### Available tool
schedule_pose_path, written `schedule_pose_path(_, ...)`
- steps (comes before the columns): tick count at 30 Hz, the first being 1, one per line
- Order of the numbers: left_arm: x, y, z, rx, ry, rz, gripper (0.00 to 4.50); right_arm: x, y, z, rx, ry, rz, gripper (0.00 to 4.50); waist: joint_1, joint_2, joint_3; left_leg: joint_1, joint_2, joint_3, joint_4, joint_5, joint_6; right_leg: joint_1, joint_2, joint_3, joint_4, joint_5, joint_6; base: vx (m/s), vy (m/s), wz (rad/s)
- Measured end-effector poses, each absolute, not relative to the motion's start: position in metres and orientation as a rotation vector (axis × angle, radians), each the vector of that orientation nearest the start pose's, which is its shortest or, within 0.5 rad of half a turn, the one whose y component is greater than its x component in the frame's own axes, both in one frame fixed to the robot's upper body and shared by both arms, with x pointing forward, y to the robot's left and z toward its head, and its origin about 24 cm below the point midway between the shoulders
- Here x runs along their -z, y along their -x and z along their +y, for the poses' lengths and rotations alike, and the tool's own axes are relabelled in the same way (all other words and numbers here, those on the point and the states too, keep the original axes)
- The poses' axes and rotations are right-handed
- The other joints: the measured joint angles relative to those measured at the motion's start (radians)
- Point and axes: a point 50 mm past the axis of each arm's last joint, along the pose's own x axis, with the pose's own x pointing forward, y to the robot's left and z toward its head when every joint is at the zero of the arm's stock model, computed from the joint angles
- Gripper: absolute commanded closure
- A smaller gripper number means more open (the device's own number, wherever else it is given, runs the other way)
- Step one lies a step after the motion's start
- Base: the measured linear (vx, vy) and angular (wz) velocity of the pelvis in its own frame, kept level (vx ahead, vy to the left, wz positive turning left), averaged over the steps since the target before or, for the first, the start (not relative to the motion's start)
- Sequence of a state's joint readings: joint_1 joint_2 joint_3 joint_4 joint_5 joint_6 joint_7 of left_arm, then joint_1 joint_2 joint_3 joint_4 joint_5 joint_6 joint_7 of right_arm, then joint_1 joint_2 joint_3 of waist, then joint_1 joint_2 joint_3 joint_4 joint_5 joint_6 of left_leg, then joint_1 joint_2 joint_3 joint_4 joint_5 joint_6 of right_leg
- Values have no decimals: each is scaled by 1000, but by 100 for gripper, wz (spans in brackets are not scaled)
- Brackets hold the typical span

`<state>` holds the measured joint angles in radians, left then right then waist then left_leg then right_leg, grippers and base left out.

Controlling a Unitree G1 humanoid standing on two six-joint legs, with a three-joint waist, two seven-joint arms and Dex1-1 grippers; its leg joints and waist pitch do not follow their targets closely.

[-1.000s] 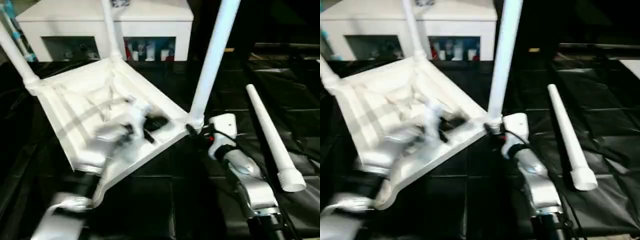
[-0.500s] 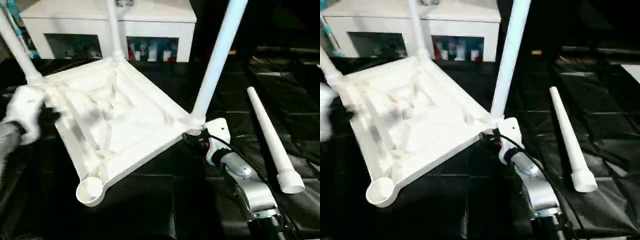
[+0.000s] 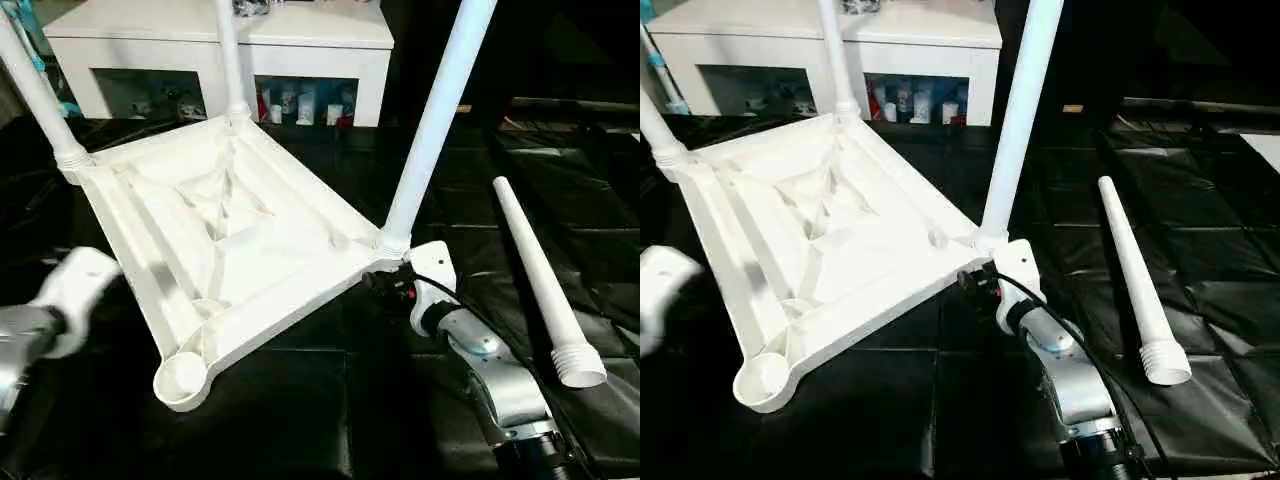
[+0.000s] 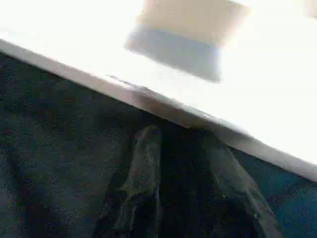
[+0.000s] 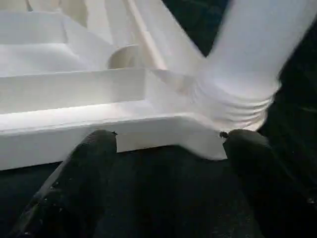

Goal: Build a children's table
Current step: Rotate table base

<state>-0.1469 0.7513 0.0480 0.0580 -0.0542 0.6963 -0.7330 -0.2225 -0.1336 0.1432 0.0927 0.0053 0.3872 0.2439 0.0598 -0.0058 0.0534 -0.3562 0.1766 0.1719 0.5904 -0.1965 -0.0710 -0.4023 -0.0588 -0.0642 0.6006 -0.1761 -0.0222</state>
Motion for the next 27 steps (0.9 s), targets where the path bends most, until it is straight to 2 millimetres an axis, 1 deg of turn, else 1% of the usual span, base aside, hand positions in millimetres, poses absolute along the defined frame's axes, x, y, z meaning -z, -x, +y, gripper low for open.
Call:
schedule_pose_path(2,-63,-252,281,444,-358,741,334,-36,-286,-119,-400,158,299,65,2,0,0,0,0,0,0,0,0,0,0,0,0,0,0,0,0,0)
schedule_pose_path(5,-57,-250,267,513,-342,744,334,-35,-286,-116,-410,160,305,65,0,0,0,0,0,0,0,0,0,0,0,0,1,0,0,0,0,0)
schedule_pose_path(13,-53,-250,239,600,-304,715,334,-35,-287,-117,-399,165,306,65,1,0,0,0,0,0,0,0,0,1,0,0,1,0,0,0,0,0)
schedule_pose_path(16,-50,-255,223,626,-284,688,334,-35,-291,-123,-371,170,309,65,3,0,0,0,-1,0,1,0,0,1,0,1,1,0,0,0,0,0)
schedule_pose_path(20,-44,-265,201,642,-232,639,334,-44,-299,-130,-339,183,286,65,2,1,0,-1,-1,0,2,0,0,2,0,1,1,0,0,0,0,0)
schedule_pose_path(22,-44,-269,193,653,-232,617,334,-49,-303,-131,-332,187,275,65,0,1,0,0,0,0,2,0,0,3,0,1,2,0,0,0,0,0)
schedule_pose_path(25,-45,-274,181,669,-229,584,334,-55,-308,-137,-310,203,294,65,-1,1,0,0,0,0,2,1,-1,3,0,1,3,0,0,0,0,0)
schedule_pose_path(27,-47,-275,178,683,-234,573,334,-57,-314,-144,-265,238,371,65,-4,2,1,0,0,0,2,1,-1,2,0,1,3,0,0,0,0,0)
